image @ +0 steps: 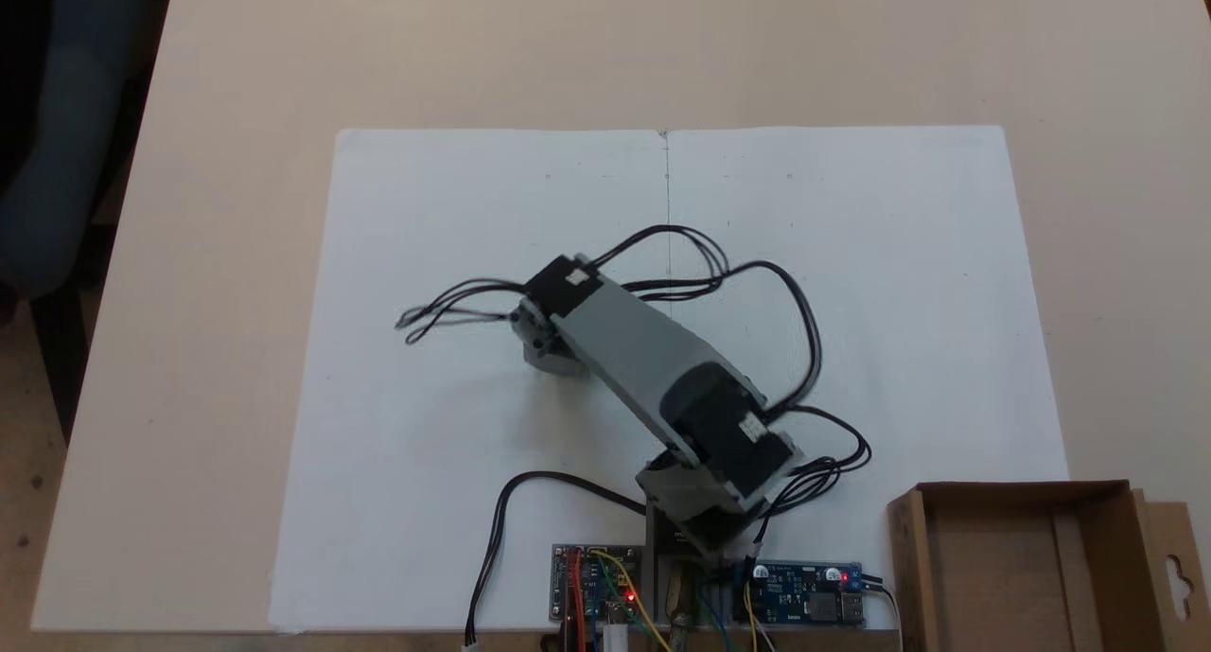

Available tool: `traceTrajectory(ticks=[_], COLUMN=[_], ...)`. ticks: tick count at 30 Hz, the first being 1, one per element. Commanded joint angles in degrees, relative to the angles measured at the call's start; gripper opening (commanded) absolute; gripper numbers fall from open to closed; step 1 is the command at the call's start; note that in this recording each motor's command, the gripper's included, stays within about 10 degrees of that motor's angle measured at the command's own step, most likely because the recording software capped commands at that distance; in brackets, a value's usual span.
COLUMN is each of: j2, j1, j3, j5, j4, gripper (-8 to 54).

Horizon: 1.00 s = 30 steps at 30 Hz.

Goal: Grasp a green dice and put it in the bin.

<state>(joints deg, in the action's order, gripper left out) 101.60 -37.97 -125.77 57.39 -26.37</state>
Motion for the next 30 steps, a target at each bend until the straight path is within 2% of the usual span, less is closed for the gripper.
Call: traceTrajectory(ticks=[1,5,13,22,30], j2=[6.6,12.7,14.3,11.8,3.8], j1=[8.9,23.6,58.4,93.0,119.8], j3=[2.1,4.7,17.5,29.4,37.2], j5=[-1.2,-8.5,-26.4,-37.7,-48.7], j4=[5.3,7.0,3.9,3.5,3.2], gripper=[12.1,12.1,12.1,12.1,12.1])
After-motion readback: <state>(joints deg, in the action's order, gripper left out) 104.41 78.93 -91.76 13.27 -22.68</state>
